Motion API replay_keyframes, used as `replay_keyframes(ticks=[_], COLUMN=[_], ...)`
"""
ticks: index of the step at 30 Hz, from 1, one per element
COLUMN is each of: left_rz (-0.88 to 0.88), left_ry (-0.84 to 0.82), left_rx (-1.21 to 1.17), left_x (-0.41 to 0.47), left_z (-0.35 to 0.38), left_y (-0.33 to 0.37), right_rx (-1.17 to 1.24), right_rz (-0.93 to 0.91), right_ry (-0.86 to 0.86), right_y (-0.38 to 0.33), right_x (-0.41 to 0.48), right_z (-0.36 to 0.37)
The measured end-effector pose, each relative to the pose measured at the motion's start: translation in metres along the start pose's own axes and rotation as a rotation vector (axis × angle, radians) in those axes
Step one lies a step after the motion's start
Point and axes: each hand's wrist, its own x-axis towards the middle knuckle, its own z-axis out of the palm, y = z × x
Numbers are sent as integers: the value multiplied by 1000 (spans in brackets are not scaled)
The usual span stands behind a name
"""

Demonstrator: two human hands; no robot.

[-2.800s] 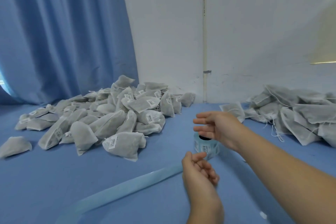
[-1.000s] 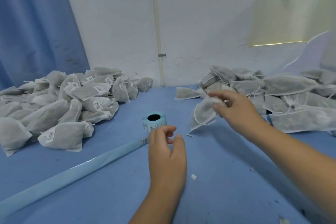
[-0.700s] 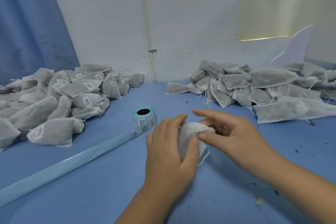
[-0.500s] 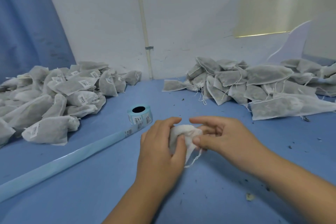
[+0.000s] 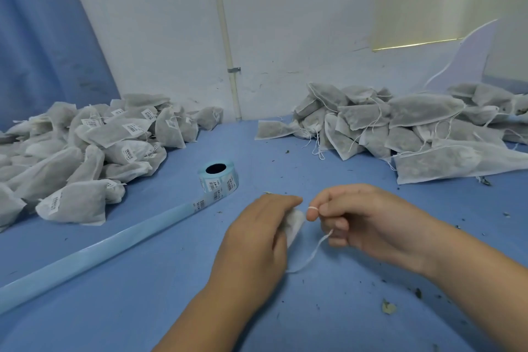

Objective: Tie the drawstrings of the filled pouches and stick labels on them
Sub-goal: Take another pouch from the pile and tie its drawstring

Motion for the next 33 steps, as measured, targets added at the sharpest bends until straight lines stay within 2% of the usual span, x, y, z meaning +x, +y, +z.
replay_keyframes(ticks=[2,6,10,13,20,25,30,33], left_rz=[-16,-184,-174,-230,-436,-476,-498,-553], left_ry=[-35,-148,-163,-169,-172,-132,-37,18], left_rx=[-92,-367,-341,-401,-639,-774,-828,-774], left_x=[-2,-4,-2,-3,-4,-2,-1,-2], left_z=[1,3,2,3,1,-2,-3,1], left_y=[4,11,13,13,12,14,12,15], right_rx=[64,42,52,69,-253,-405,-472,-574], right_rz=[10,26,17,-8,-113,-213,-319,-410], right_ry=[-22,-29,-45,-15,34,175,219,244], right_y=[-1,2,2,2,6,15,27,28], right_x=[0,1,1,1,-1,1,3,2], right_z=[-1,-2,-6,-9,-9,1,13,13])
